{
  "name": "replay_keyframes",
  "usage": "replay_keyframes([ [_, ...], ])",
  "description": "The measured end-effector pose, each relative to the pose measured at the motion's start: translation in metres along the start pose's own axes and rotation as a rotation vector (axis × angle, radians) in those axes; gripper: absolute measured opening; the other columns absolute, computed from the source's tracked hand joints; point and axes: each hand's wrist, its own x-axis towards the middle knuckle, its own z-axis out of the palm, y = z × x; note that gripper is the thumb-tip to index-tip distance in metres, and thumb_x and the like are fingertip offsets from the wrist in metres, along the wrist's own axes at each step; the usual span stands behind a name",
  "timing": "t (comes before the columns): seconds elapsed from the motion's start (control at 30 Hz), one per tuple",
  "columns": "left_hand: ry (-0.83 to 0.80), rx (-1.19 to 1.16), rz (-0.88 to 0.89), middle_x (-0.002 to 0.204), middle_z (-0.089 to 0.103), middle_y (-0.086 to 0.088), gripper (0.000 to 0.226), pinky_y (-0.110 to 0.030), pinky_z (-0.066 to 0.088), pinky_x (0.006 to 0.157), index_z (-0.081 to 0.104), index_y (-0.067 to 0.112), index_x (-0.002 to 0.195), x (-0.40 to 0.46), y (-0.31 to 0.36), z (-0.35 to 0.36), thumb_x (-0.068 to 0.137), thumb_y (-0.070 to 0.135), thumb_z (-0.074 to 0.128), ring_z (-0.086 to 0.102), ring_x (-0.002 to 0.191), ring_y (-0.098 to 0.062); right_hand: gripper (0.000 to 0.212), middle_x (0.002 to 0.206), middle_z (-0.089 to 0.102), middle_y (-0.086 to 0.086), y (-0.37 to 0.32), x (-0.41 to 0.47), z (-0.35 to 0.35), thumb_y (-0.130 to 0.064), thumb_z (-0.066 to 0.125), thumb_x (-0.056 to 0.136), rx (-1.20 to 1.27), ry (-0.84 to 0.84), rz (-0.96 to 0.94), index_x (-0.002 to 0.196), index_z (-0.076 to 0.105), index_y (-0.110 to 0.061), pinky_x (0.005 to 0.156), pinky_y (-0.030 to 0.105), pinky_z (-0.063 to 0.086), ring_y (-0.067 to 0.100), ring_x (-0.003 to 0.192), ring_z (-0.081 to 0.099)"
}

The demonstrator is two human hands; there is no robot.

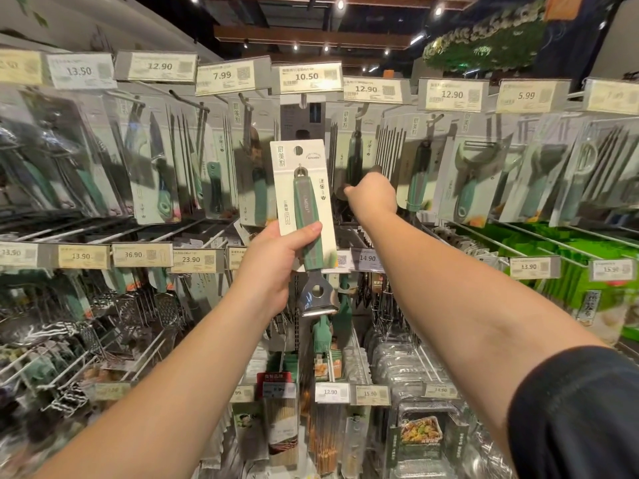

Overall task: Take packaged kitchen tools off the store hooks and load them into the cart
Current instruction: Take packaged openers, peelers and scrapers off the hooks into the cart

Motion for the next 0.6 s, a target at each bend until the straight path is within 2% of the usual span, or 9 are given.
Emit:
replay_keyframes([
  [0.13,-0.001,0.02,-0.001,0.102,0.078,-0.002,0.031,-0.022,0.056,0.058,0.065,0.012,0.119,0.004,0.001,0.002,0.089,0.009,0.07,0.073,0.083,-0.012,0.044,0.072,0.057,0.003,0.0,-0.003,-0.005,-0.042,0.063,0.095,-0.01,-0.037,0.002,0.114,0.061,-0.002,0.046,0.027,0.038,0.02,0.059,0.055],
  [0.2,0.007,0.028,0.002,0.103,0.078,-0.002,0.031,-0.022,0.056,0.057,0.065,0.013,0.119,0.007,0.001,0.002,0.089,0.009,0.07,0.073,0.086,-0.014,0.054,0.075,0.057,0.002,0.0,-0.012,-0.014,-0.046,0.063,0.094,0.009,-0.053,0.001,0.122,0.054,-0.001,0.046,0.027,0.039,0.019,0.061,0.056],
  [0.27,0.008,0.039,0.009,0.103,0.078,-0.001,0.031,-0.022,0.057,0.058,0.065,0.014,0.119,0.011,0.002,0.002,0.089,0.01,0.07,0.073,0.09,-0.016,0.063,0.094,0.061,0.004,0.002,-0.024,-0.024,-0.049,0.063,0.093,0.1,-0.043,-0.031,0.134,0.044,-0.005,0.049,0.027,0.039,0.019,0.07,0.059],
  [0.33,0.002,0.066,0.016,0.104,0.078,-0.001,0.031,-0.025,0.057,0.063,0.065,0.014,0.12,0.016,0.002,0.002,0.09,0.011,0.07,0.073,0.094,-0.017,0.06,0.112,0.061,0.001,0.011,-0.043,-0.034,-0.049,0.06,0.094,0.226,-0.053,-0.119,0.137,0.046,-0.009,0.062,0.027,0.043,0.019,0.089,0.063],
  [0.4,-0.021,0.101,0.012,0.105,0.078,0.0,0.03,-0.028,0.057,0.068,0.065,0.014,0.121,0.021,0.001,0.005,0.091,0.013,0.07,0.073,0.095,-0.016,0.042,0.107,0.065,-0.006,0.023,-0.067,-0.044,-0.049,0.054,0.098,0.354,-0.133,-0.192,0.125,0.059,-0.017,0.071,0.027,0.045,0.012,0.095,0.063],
  [0.47,-0.051,0.134,-0.01,0.105,0.078,-0.001,0.031,-0.029,0.057,0.067,0.066,0.013,0.123,0.027,-0.001,0.012,0.092,0.016,0.069,0.073,0.093,-0.015,0.032,0.098,0.07,-0.01,0.037,-0.09,-0.05,-0.051,0.051,0.098,0.493,-0.277,-0.201,0.108,0.067,-0.025,0.078,0.029,0.051,0.009,0.092,0.066],
  [0.53,-0.069,0.15,-0.028,0.104,0.078,-0.002,0.03,-0.029,0.059,0.067,0.066,0.012,0.123,0.034,-0.003,0.022,0.093,0.016,0.067,0.074,0.091,-0.015,0.03,0.091,0.073,-0.01,0.047,-0.103,-0.052,-0.053,0.051,0.098,0.608,-0.401,-0.168,0.101,0.069,-0.029,0.082,0.034,0.056,0.01,0.086,0.067],
  [0.6,-0.079,0.155,-0.041,0.103,0.078,-0.003,0.029,-0.033,0.06,0.07,0.066,0.012,0.123,0.042,-0.004,0.031,0.094,0.016,0.067,0.075,0.09,-0.016,0.03,0.087,0.071,-0.007,0.053,-0.105,-0.054,-0.05,0.052,0.099,0.679,-0.451,-0.152,0.102,0.071,-0.027,0.082,0.037,0.055,0.011,0.08,0.063],
])
